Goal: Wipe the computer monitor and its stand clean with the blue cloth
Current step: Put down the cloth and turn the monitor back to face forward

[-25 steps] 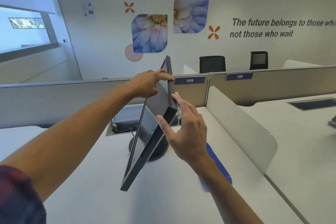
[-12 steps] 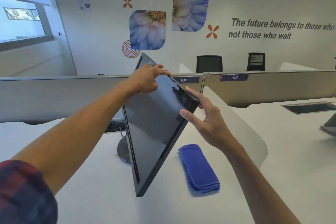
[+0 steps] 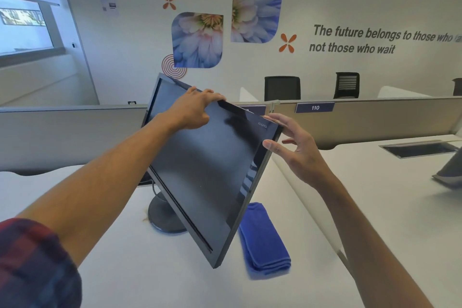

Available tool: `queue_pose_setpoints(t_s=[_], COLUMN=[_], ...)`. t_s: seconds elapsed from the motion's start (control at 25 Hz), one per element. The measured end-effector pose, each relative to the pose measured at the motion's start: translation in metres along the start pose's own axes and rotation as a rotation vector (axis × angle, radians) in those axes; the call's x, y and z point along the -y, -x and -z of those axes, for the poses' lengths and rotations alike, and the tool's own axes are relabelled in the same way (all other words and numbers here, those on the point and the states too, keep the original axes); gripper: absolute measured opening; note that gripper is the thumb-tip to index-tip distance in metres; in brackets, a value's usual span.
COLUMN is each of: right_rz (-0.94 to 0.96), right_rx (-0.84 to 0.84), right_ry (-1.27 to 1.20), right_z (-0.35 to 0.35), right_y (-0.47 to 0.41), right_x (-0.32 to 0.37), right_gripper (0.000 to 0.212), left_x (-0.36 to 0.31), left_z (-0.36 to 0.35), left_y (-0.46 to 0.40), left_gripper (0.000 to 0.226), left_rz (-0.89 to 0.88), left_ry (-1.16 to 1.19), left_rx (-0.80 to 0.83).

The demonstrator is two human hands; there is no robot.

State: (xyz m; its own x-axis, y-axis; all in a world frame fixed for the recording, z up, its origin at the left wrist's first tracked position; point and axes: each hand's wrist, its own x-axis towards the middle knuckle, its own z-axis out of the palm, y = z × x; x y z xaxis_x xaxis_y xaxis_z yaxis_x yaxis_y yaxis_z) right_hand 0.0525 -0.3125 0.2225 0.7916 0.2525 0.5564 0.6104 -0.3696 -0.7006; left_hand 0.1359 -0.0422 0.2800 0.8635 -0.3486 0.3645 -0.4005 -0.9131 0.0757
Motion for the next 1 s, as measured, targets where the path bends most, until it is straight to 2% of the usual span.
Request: queue_pose_setpoints(t_s=[0.2,0.36,0.72,1.0], right_rz=[-0.039,-0.055,-0.080,-0.111], right_rx=[-0.175,-0.243,-0.258,-0.201], right_ry=[-0.060,-0.067,-0.039,-0.001], right_z=[0.006,0.007,0.020,0.031], right_y=[-0.008,-0.018,-0.046,-0.074], right_x=[-0.019,-0.029,-0.056,-0.083], right_gripper=[0.053,0.047,0.048,0.052], left_x=[0.001,0.000,0.007,0.010], left_z=[-0.007,-0.009,-0.024,-0.029], left_y=[-0.006,-0.013,-0.037,-0.048], left_gripper=[0.074,0.073,0.074,0.075], left_rz=[0.040,0.055,0.048,0.077], left_ry=[-0.005,-0.051,-0.153,-0.154], left_rx=[-0.032,-0.065,-0.038,-0.022])
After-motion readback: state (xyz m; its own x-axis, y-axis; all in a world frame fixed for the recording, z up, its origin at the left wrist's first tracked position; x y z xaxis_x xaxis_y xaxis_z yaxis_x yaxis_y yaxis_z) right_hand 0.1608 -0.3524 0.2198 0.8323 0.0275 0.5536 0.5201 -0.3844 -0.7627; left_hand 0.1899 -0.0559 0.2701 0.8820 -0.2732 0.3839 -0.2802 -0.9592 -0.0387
